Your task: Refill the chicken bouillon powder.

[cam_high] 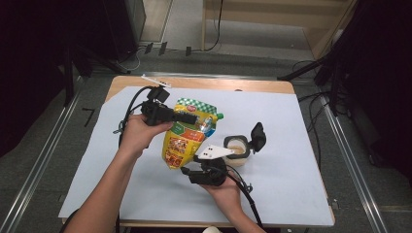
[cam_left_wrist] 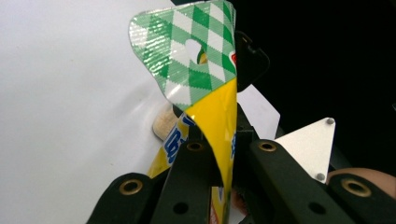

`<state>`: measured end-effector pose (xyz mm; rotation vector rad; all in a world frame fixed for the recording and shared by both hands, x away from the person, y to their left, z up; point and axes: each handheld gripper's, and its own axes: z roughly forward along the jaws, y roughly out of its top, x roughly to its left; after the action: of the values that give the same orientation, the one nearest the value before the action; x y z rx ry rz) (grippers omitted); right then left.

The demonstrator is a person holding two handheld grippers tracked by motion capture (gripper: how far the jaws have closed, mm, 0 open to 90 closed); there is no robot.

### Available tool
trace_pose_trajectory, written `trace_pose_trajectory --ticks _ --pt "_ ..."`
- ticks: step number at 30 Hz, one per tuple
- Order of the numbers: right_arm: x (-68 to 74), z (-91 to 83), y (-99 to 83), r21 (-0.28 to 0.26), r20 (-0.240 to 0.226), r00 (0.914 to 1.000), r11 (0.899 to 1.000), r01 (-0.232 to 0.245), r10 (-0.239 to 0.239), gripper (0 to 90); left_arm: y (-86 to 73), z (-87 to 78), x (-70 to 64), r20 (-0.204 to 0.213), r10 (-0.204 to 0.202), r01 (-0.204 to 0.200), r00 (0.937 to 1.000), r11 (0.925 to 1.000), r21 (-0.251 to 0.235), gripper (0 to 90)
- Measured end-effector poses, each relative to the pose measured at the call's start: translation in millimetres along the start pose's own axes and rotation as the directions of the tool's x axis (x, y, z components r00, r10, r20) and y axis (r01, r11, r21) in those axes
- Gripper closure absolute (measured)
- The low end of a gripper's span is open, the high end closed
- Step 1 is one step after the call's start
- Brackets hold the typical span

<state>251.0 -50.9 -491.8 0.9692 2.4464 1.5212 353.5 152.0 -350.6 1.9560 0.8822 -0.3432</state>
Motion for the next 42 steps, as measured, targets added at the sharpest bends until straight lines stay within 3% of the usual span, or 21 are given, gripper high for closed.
trace_pose_trajectory --ticks 11,17,18,24,28,32,42 --pt "0.2 -7.1 6.3 -0.023 -0.031 0.9995 1.0 -0.004 0.003 44.8 0.3 -18.8 4.9 0.006 -0.01 0.01 0.9999 0.9988 -0.048 90.0" --pt "-4.0 -10.7 7.3 -0.024 -0.027 0.9996 1.0 -0.013 0.012 45.1 -0.2 -27.6 8.0 -0.029 -0.016 0.014 0.9995 0.9976 -0.069 90.0" --pt "-4.2 -10.8 7.4 -0.019 -0.026 0.9996 1.0 -0.011 0.01 45.1 -0.7 -30.4 10.7 -0.045 -0.023 0.019 0.9987 0.9969 -0.076 90.0" --pt "-2.9 -4.5 5.6 0.037 -0.056 0.9984 0.999 0.008 -0.006 45.4 -1.5 -37.3 21.9 -0.026 -0.056 0.053 0.9981 0.994 -0.096 90.0" --pt "-1.1 -1.5 4.8 0.054 -0.068 0.9976 0.998 0.019 -0.015 45.4 -1.4 -37.3 22.8 -0.037 -0.056 0.052 0.9977 0.993 -0.107 90.0" --pt "0.1 3.2 2.6 0.084 -0.077 0.9968 0.996 0.026 -0.019 45.4 2.5 -32.1 20.8 -0.082 -0.031 0.022 0.9962 0.9935 -0.112 89.9" --pt "2.0 3.7 2.7 0.083 -0.081 0.9965 0.996 0.031 -0.024 45.3 4.6 -24.7 34.5 -0.095 -0.024 0.011 0.9952 0.9903 -0.139 89.4"
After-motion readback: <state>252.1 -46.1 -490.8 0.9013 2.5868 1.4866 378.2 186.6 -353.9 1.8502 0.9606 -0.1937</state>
